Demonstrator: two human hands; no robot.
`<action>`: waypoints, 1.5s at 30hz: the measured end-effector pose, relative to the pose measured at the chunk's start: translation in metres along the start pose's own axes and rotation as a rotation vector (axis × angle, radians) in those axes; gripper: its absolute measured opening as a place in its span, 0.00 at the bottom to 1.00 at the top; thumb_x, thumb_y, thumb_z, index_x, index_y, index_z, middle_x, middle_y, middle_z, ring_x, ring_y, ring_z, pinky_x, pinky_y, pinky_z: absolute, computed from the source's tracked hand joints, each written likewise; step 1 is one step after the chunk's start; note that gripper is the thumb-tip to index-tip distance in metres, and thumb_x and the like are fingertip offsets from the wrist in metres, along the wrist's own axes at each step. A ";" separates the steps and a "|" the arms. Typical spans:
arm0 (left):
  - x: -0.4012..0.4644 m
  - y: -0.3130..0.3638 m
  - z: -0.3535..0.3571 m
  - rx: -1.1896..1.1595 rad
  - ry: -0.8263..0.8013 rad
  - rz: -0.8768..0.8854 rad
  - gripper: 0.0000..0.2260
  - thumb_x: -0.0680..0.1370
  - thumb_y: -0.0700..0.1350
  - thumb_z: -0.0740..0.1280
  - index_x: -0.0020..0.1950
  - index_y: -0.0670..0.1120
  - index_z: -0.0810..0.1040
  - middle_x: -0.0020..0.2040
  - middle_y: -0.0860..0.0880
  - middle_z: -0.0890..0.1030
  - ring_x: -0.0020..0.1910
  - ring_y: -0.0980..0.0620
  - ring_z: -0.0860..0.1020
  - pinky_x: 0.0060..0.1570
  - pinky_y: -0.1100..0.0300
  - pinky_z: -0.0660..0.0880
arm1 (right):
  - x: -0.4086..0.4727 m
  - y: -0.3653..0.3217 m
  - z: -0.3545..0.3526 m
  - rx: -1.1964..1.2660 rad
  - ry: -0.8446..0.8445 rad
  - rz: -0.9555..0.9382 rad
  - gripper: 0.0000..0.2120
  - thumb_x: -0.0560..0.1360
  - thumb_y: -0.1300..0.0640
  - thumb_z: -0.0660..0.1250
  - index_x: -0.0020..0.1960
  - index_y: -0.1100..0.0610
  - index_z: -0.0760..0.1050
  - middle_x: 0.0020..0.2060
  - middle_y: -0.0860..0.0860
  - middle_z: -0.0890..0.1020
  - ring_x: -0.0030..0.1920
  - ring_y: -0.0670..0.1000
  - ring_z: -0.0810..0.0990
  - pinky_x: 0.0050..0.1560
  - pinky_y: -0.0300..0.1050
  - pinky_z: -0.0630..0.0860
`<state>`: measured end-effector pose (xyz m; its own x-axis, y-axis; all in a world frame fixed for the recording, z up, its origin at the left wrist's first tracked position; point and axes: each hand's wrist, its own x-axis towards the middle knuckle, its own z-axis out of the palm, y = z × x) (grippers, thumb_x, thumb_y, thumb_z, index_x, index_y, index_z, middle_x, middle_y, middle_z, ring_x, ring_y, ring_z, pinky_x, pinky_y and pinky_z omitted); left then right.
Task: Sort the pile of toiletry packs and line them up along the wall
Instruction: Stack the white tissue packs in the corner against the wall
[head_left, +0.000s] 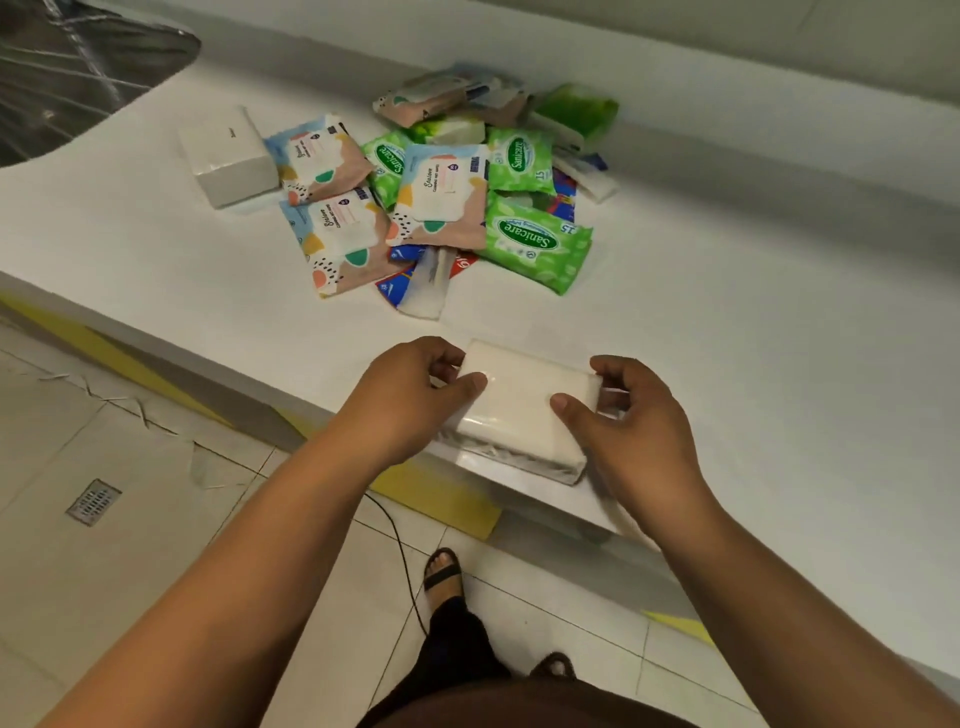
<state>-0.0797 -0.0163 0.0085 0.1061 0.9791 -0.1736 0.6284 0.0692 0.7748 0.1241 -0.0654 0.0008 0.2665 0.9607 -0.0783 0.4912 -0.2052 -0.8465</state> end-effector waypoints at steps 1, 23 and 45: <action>-0.004 0.007 0.012 -0.003 0.001 0.010 0.16 0.74 0.54 0.69 0.58 0.48 0.77 0.46 0.54 0.78 0.43 0.56 0.78 0.37 0.63 0.71 | -0.004 0.007 -0.010 -0.017 0.020 0.006 0.25 0.71 0.49 0.73 0.66 0.50 0.71 0.58 0.47 0.76 0.47 0.38 0.75 0.38 0.21 0.68; -0.029 0.132 0.192 -0.038 -0.145 0.132 0.12 0.75 0.53 0.68 0.55 0.49 0.77 0.44 0.56 0.77 0.43 0.53 0.78 0.43 0.51 0.80 | -0.041 0.121 -0.183 0.241 0.339 0.320 0.16 0.66 0.46 0.77 0.47 0.54 0.76 0.40 0.49 0.81 0.42 0.49 0.81 0.41 0.43 0.76; 0.044 0.260 0.348 0.003 -0.498 0.465 0.20 0.76 0.53 0.67 0.66 0.52 0.70 0.41 0.57 0.76 0.49 0.48 0.79 0.49 0.47 0.78 | -0.020 0.199 -0.292 0.179 0.736 0.408 0.12 0.74 0.49 0.71 0.55 0.52 0.79 0.46 0.42 0.83 0.47 0.42 0.80 0.48 0.38 0.74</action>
<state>0.3568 -0.0221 -0.0093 0.7075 0.7019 -0.0827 0.4338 -0.3390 0.8348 0.4585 -0.1803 -0.0124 0.8939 0.4401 -0.0855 0.1183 -0.4155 -0.9018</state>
